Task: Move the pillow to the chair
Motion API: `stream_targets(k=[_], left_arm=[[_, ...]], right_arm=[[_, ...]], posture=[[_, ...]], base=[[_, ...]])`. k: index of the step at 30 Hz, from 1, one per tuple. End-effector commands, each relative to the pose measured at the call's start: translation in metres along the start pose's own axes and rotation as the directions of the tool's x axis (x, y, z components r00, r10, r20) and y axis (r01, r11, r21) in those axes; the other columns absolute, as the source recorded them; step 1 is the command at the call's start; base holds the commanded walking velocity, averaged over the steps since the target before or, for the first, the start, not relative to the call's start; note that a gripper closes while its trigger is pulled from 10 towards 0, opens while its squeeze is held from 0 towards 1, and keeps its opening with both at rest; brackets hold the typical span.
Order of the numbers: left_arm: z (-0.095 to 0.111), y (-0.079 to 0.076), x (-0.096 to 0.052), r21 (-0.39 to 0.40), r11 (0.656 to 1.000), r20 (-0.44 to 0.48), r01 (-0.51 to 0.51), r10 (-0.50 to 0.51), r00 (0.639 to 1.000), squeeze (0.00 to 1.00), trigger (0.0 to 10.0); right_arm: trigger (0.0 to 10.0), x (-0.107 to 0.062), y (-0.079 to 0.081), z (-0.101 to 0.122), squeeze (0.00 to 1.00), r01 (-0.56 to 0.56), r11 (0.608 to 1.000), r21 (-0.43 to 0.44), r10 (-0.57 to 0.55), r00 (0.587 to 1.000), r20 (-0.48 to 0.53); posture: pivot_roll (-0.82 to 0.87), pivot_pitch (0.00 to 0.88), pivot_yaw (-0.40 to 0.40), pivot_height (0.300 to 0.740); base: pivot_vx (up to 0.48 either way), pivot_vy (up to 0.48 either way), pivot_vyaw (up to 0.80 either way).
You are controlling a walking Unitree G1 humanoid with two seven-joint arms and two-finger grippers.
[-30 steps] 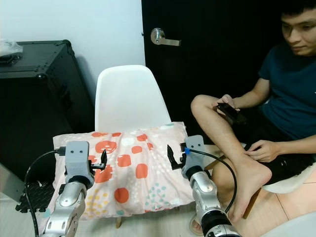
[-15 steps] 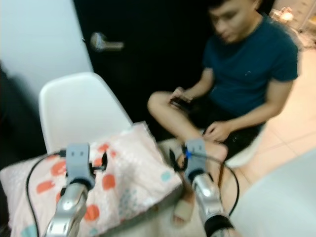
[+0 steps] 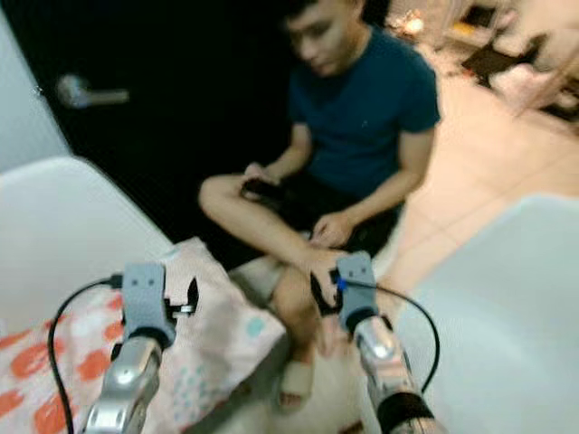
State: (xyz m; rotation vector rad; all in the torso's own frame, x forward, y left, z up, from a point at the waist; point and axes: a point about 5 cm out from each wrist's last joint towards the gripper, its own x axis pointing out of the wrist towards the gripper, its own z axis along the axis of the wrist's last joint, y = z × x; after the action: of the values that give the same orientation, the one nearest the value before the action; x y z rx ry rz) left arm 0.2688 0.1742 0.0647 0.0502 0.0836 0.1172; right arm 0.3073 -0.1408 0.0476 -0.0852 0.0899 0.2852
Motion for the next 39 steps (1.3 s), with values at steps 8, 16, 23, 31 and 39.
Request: stream_targets(k=[8, 16, 23, 31, 39], left_arm=[[-0.009, -0.001, -0.002, -0.022, 1.0, -0.043, 0.007, -0.007, 0.999, 0.0, 10.0], [-0.01, 0.001, 0.0, 0.007, 1.0, -0.059, 0.006, -0.005, 0.998, 0.0, 10.0], [-0.011, 0.003, 0.0, 0.017, 1.0, -0.067, 0.018, -0.017, 0.998, 0.0, 10.0], [-0.009, 0.001, 0.002, 0.025, 0.999, -0.05, 0.026, -0.025, 0.998, 0.0, 10.0], [-0.01, 0.0, 0.0, 0.021, 0.999, -0.055, 0.034, -0.033, 0.998, 0.0, 10.0]], right_arm=[[10.0, -0.004, -0.002, -0.011, 0.0, 0.011, 0.999, -0.039, -0.015, 0.996, -0.089], [10.0, -0.007, -0.004, -0.018, 0.0, 0.007, 0.999, -0.045, -0.013, 0.992, -0.127], [10.0, -0.008, 0.001, -0.022, 0.0, -0.009, 0.999, -0.048, 0.002, 0.989, -0.145], [10.0, -0.008, 0.0, -0.022, 0.0, 0.016, 0.999, -0.044, -0.023, 0.988, -0.151], [10.0, -0.01, -0.001, -0.025, 0.0, 0.025, 0.999, -0.038, -0.031, 0.986, -0.162]], posture=[[0.05, 0.069, -0.041, 0.74], [0.06, 0.064, -0.047, 0.74], [0.07, 0.051, -0.042, 0.74], [0.07, 0.044, -0.037, 0.74], [0.07, 0.046, -0.031, 0.74]], base=[[0.0, 0.0, -0.8], [0.0, 0.0, -0.8], [0.0, 0.0, -0.8], [0.0, 0.0, -0.8], [0.0, 0.0, -0.8]])
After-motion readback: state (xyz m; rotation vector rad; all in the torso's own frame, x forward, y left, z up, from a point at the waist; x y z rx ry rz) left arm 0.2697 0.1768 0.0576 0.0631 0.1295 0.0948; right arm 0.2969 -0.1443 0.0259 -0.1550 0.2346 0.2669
